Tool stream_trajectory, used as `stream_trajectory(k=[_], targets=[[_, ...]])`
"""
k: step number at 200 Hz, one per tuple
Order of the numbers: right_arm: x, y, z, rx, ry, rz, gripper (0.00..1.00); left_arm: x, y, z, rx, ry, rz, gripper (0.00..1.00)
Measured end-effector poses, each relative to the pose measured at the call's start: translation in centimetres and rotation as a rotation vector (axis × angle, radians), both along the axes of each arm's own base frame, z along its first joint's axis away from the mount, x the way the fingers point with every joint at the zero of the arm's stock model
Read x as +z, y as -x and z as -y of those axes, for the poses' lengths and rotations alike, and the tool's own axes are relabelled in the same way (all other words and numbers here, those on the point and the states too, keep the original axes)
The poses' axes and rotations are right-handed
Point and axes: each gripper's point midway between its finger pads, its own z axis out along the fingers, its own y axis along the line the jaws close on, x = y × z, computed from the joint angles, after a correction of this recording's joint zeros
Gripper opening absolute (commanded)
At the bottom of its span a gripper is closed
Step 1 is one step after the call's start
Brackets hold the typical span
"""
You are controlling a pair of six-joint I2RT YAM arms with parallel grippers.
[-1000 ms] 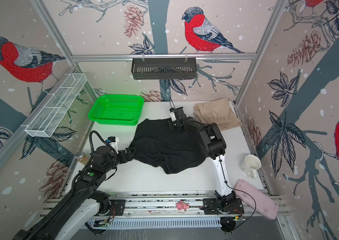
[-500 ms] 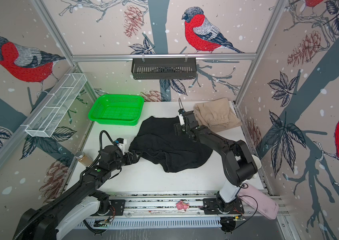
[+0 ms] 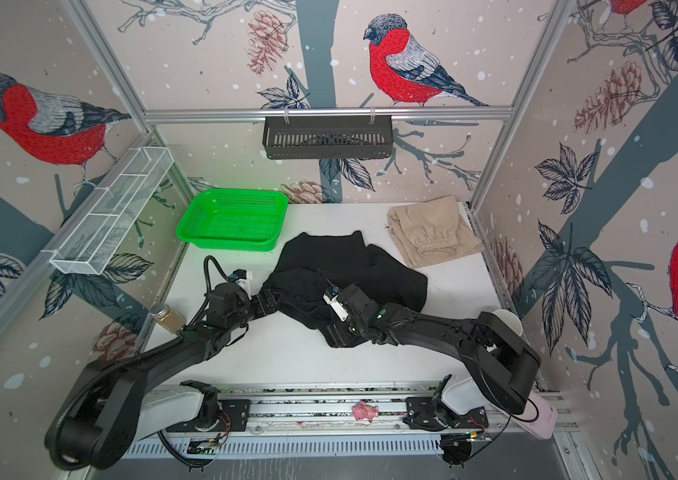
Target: Fold and stack the shorts
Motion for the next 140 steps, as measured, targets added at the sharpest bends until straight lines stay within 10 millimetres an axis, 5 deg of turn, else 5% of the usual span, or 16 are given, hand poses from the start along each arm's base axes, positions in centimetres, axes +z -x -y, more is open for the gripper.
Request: stream_trajectory(k=[50,89,111,140], targets=[[-1.3,6.5,-4.6,0.234,-0.041,-0.126,0.64,1.9,-4.3,2.5,-0.107,0.029,0.062,0.98],[1.2,9.2,-11.4,0.383,-0.181,-0.172,0.69,4.5,-7.8,-0.1,-0.067,-0.009,0.121,0.98],[5.5,6.6,-14.2,0.384,-0.275,-0.106,0.71,6.0,-8.7,-3.7,0.024,-0.056,0.137,0.98],[10.6,-2.3,-13.8,0.248,-0.348,0.059,0.76,7.9,-7.9,-4.6,0.04,-0.085,0.165,0.98]])
